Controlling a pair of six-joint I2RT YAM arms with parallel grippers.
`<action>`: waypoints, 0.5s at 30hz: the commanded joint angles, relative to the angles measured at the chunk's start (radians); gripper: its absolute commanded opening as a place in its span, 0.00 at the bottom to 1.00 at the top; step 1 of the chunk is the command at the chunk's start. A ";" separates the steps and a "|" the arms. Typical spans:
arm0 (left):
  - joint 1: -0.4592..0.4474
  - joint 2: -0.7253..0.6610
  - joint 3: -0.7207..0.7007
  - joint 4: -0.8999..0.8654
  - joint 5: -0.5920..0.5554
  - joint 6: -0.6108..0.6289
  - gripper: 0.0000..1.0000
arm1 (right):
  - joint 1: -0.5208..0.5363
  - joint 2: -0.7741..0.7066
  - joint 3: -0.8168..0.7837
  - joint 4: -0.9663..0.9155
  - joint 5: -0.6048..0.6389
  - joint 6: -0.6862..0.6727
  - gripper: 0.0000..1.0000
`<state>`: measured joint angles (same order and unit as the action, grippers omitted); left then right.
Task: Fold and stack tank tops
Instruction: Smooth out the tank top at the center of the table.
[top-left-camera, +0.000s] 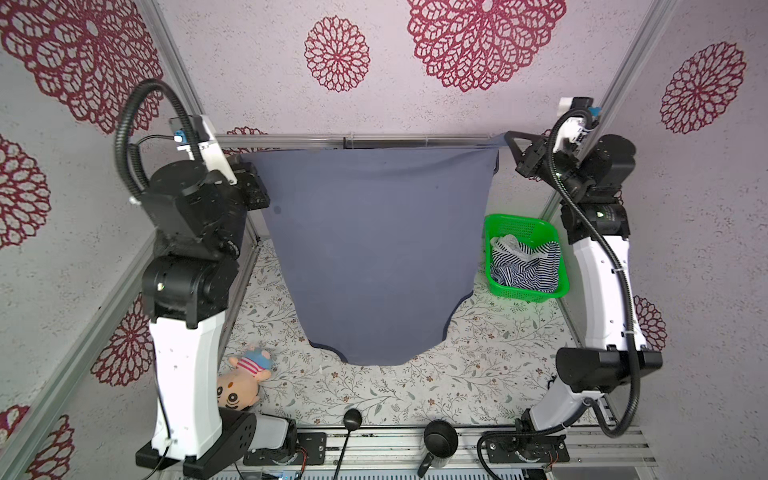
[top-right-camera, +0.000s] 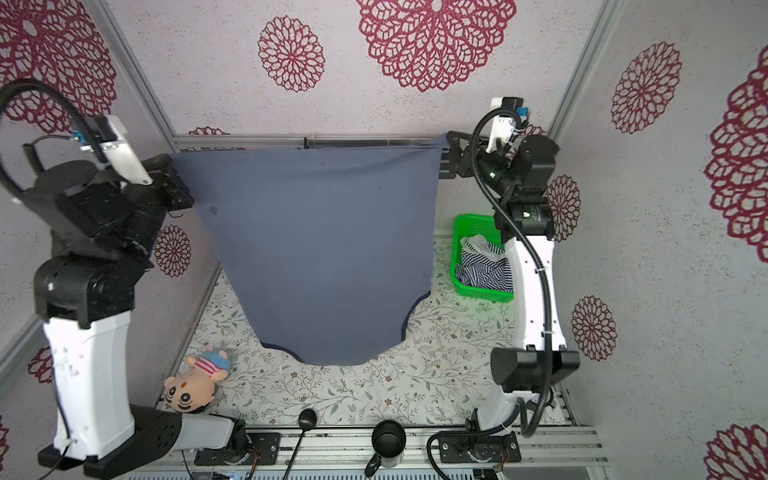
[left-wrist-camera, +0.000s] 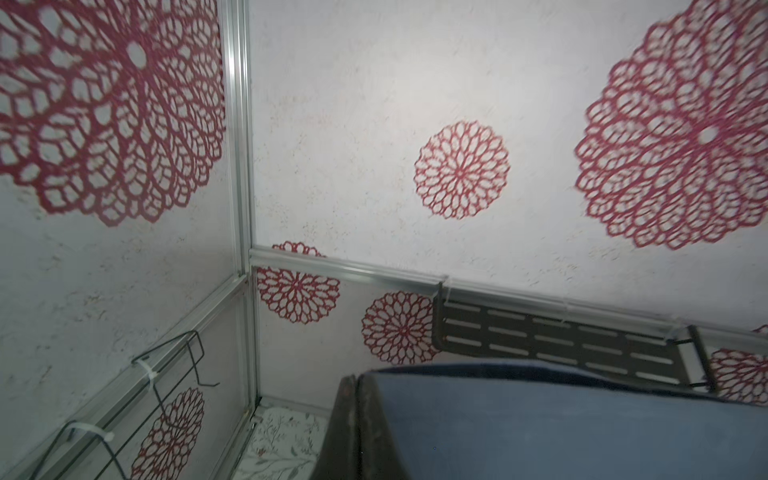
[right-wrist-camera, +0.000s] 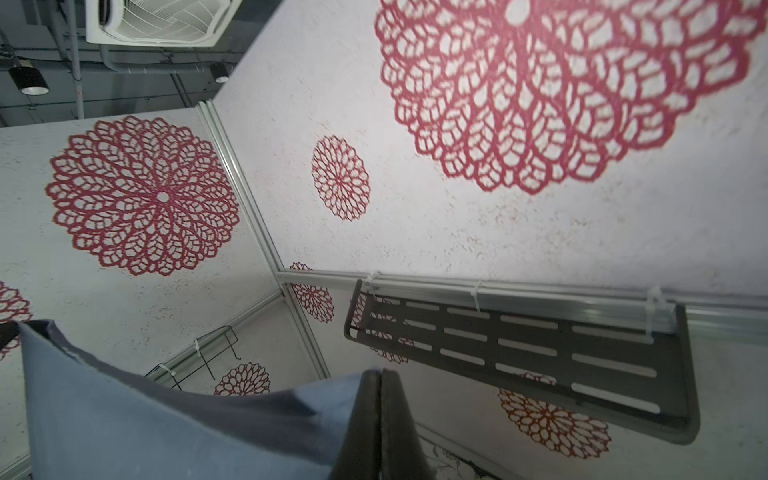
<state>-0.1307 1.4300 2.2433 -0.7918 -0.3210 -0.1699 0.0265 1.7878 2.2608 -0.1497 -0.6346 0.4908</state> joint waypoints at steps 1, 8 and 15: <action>0.103 -0.007 0.013 0.025 0.087 -0.042 0.00 | 0.013 0.062 0.104 0.031 -0.027 0.039 0.00; 0.187 0.116 0.138 0.104 0.280 -0.108 0.00 | 0.006 0.274 0.353 0.137 0.026 0.061 0.00; 0.189 0.135 0.212 0.308 0.442 -0.204 0.00 | -0.057 0.198 0.324 0.299 0.008 0.149 0.00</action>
<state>0.0414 1.5883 2.4287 -0.6403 0.0509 -0.3218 0.0124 2.1002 2.5675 0.0048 -0.6556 0.6067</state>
